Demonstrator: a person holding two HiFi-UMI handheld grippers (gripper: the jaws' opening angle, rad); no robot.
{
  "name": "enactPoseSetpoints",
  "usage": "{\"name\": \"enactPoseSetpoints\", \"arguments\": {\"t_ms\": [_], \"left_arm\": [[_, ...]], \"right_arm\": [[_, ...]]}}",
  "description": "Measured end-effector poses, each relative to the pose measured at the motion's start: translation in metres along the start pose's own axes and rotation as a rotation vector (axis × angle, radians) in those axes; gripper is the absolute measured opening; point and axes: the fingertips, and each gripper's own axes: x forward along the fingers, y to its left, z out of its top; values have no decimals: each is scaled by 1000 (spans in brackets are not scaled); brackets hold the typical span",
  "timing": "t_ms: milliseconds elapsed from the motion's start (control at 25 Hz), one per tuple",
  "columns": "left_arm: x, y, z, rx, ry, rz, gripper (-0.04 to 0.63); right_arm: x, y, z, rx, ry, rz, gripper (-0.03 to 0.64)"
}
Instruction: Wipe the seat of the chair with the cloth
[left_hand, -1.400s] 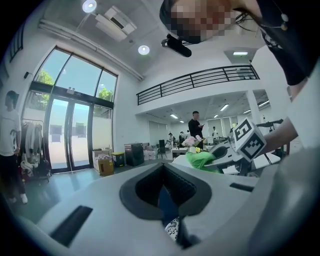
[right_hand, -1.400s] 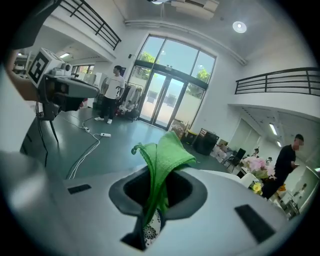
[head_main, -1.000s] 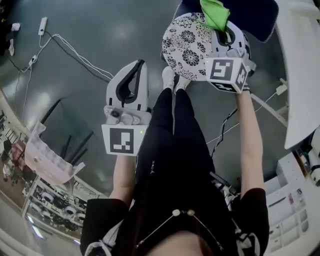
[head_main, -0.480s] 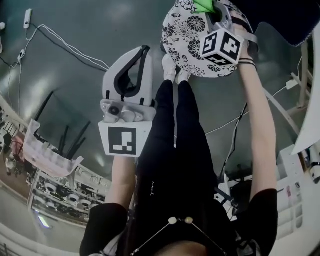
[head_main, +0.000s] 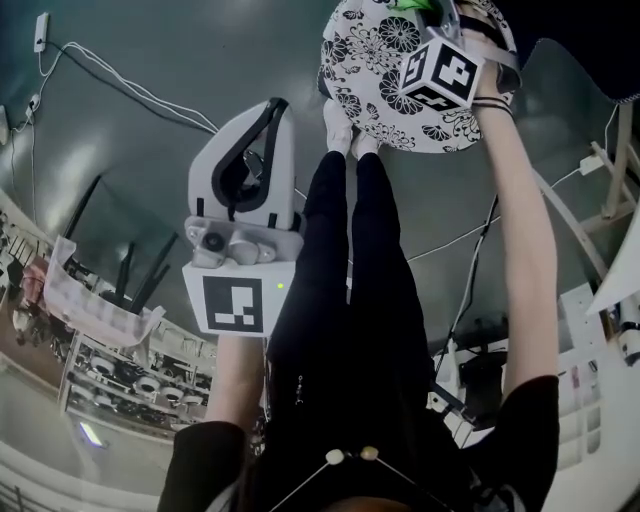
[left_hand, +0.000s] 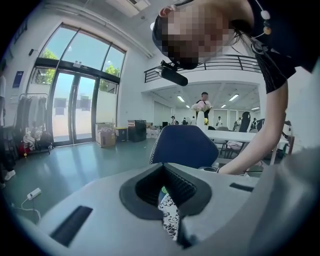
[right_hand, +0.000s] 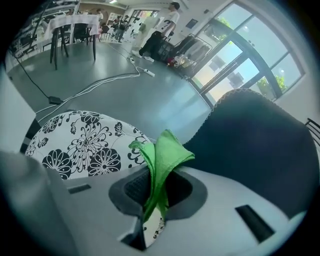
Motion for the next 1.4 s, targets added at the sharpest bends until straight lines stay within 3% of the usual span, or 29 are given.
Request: {"name": "enactPoseSetpoints", "arguments": {"t_ms": [280, 640, 1080, 1240, 1400], "left_arm": [[3, -3, 6, -22, -20, 3, 5], [5, -16, 2, -17, -14, -16, 5], [0, -25, 3, -19, -20, -29, 5], [-1, -25, 0, -20, -18, -28, 5], [-2, -25, -2, -17, -13, -34, 5]], "right_arm": [[-18, 30, 8, -60, -28, 39, 52], [-56, 118, 6, -157, -60, 151, 52], [-91, 201, -3, -113, -47, 283, 52], [-110, 237, -1, -73, -69, 370, 52], [-123, 264, 1, -102, -91, 415, 52]]}}
